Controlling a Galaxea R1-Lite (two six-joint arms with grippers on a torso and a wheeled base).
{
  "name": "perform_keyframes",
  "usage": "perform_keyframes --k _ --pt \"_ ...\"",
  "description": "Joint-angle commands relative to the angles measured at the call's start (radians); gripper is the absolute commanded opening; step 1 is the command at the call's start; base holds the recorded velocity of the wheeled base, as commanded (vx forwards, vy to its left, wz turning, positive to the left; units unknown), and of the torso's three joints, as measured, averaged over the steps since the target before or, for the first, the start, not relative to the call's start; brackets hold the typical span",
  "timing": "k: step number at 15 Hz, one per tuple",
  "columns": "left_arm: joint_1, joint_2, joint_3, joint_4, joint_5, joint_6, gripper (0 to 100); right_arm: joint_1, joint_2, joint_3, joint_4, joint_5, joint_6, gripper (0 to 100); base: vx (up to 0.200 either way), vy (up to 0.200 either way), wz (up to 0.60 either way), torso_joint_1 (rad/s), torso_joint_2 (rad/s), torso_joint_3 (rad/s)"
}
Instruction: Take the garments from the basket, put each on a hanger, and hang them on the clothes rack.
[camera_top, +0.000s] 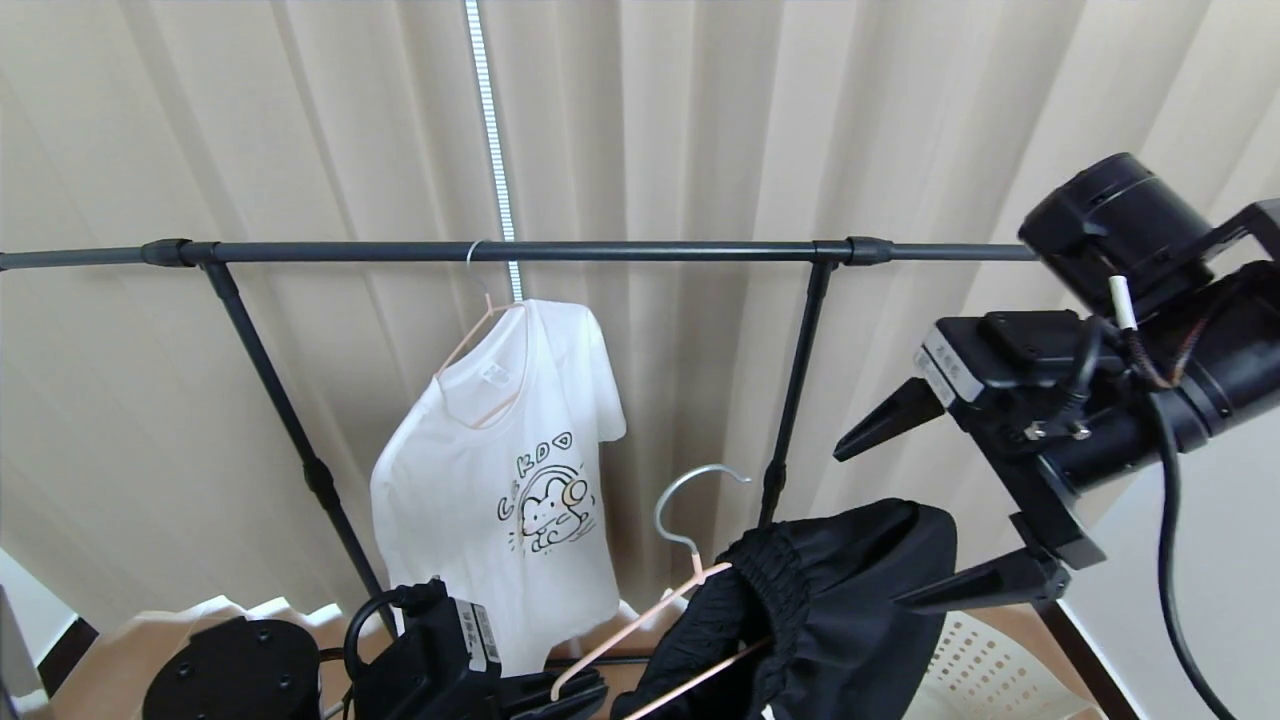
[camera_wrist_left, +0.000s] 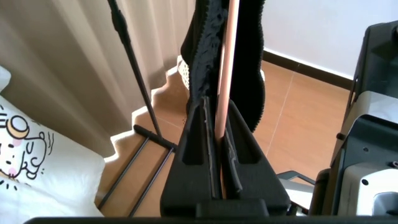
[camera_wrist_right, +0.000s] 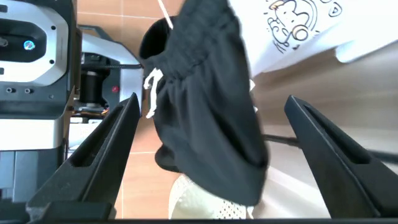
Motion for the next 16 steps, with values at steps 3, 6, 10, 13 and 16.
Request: perform_keyframes --k 3,6,10,13,16 --pt "-0.014 -0.006 0.000 -0.001 0.000 0.000 0 0.038 0.144 -0.056 0.011 0.005 -0.005 100 0.000 0.000 0.00 0.000 0.00 0.000" --pt "-0.014 -0.004 0.000 -0.001 0.000 0.000 0 0.068 0.179 -0.056 0.010 0.005 -0.002 100 0.000 0.000 0.00 0.000 0.00 0.000" --pt "-0.014 -0.006 0.000 -0.001 0.000 0.000 0 0.105 0.201 -0.060 0.010 0.004 0.004 100 0.000 0.000 0.00 0.000 0.00 0.000" --pt "-0.014 -0.006 0.000 -0.001 0.000 0.000 0 0.108 0.201 -0.066 0.010 0.004 0.008 100 0.000 0.000 0.00 0.000 0.00 0.000" --pt "-0.012 -0.006 0.000 -0.001 0.001 0.000 0 0.108 0.207 -0.077 0.008 0.002 0.013 100 0.000 0.000 0.00 0.000 0.00 0.000"
